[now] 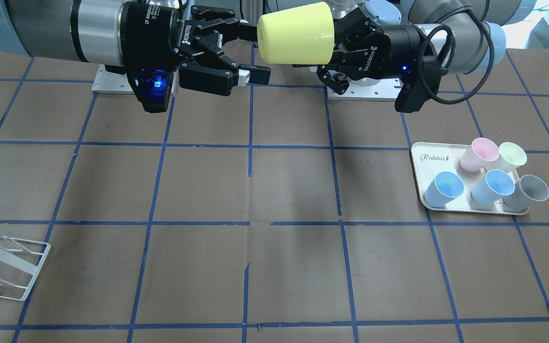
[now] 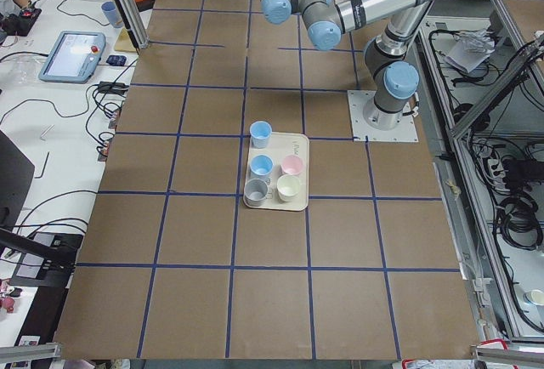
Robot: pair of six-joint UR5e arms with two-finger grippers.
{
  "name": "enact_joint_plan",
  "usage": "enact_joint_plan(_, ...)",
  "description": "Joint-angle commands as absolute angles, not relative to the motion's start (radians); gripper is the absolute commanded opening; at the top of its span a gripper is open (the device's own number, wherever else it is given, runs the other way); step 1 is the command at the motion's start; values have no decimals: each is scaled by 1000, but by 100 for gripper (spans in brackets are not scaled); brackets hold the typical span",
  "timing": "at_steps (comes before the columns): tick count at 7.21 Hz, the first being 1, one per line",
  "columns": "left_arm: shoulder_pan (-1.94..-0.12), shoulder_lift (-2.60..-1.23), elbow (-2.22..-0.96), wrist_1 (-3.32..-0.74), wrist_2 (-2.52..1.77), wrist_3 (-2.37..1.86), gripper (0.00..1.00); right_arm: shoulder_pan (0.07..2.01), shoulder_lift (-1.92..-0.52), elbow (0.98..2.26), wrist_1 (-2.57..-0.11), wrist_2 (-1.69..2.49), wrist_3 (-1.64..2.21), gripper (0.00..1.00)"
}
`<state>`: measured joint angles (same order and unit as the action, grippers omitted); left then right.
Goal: Transfer IKEA cup to right arm and place on rack
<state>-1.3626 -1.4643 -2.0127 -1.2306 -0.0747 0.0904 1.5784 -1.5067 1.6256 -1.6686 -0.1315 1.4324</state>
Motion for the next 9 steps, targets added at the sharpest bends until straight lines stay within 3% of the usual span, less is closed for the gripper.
enact_joint_plan(1,-1364,-1445,-2016,-1232,-72,91,0,1582,-1513,1626,-1669,-124,1445,100)
enact_joint_plan(2,-1364,-1451,-2016,-1232,-72,92,0,1583,-1514,1626,-1667,-121,1457,100)
enact_joint_plan(3,-1364,-1454,-2014,-1232,-72,92,0,1591,-1514,1626,-1669,-120,1460,87)
enact_joint_plan(4,-1364,-1448,-2014,-1232,-72,92,0,1607,-1513,1628,-1699,-120,1462,48)
enact_joint_plan(5,-1364,-1451,-2016,-1230,-72,94,0,1608,-1513,1628,-1718,-115,1465,15)
enact_joint_plan(6,-1364,-1453,-2016,-1230,-72,94,0,1608,-1513,1628,-1718,-114,1465,0)
enact_joint_plan(8,-1364,-1451,-2016,-1232,-72,91,0,1608,-1513,1628,-1720,-103,1465,0)
enact_joint_plan(9,-1364,-1451,-2016,-1233,-72,80,70,1608,-1509,1626,-1720,-100,1466,0)
